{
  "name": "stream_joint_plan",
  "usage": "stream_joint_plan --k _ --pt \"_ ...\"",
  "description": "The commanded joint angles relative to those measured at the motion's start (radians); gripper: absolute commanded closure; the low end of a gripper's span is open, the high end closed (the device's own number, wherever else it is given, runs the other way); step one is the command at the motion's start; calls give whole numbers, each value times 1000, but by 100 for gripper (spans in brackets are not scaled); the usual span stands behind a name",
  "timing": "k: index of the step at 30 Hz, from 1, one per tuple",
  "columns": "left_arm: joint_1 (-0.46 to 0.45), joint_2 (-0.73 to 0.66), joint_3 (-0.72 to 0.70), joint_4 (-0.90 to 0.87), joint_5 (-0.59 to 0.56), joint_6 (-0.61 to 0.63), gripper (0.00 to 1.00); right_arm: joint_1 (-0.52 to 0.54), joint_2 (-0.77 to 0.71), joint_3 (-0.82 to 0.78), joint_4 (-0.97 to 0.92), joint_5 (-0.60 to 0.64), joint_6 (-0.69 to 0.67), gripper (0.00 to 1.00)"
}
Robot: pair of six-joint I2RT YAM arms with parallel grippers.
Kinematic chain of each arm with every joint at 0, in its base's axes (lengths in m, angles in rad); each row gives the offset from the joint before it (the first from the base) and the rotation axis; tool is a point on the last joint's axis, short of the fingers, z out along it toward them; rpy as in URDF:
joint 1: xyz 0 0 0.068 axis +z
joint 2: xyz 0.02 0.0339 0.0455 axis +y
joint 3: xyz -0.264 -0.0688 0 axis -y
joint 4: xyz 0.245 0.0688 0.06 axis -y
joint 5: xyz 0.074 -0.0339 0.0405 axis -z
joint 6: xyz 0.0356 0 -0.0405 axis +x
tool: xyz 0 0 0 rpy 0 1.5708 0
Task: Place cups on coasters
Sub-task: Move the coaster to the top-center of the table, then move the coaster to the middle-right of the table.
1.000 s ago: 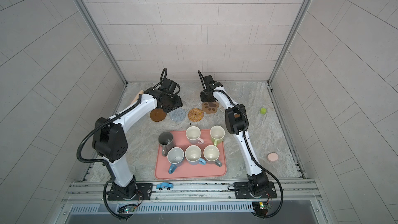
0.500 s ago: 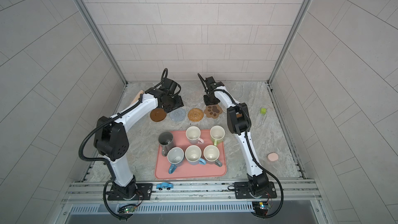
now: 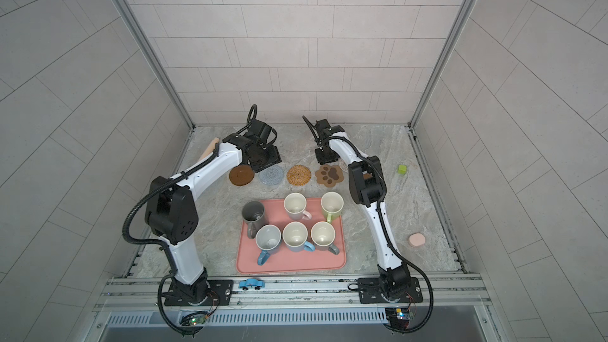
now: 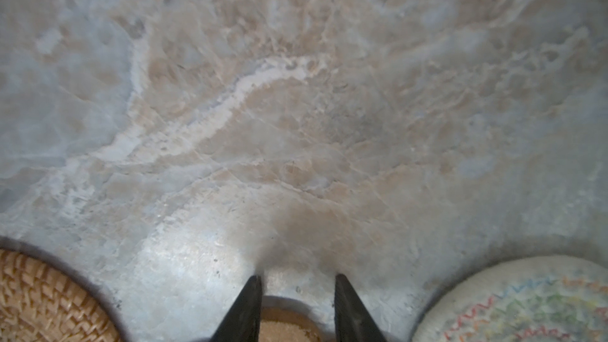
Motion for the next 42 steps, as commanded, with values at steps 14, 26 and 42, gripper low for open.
stream_joint_plan --k 14,26,42 --pt "8 9 44 15 -16 -12 32 -71 -127 81 -86 -110 85 54" --pt "8 19 43 31 -6 -16 32 -164 -388 -379 -3 -169 85 50" --pt "8 13 29 38 5 -19 32 -216 -291 -352 42 -200 125 49"
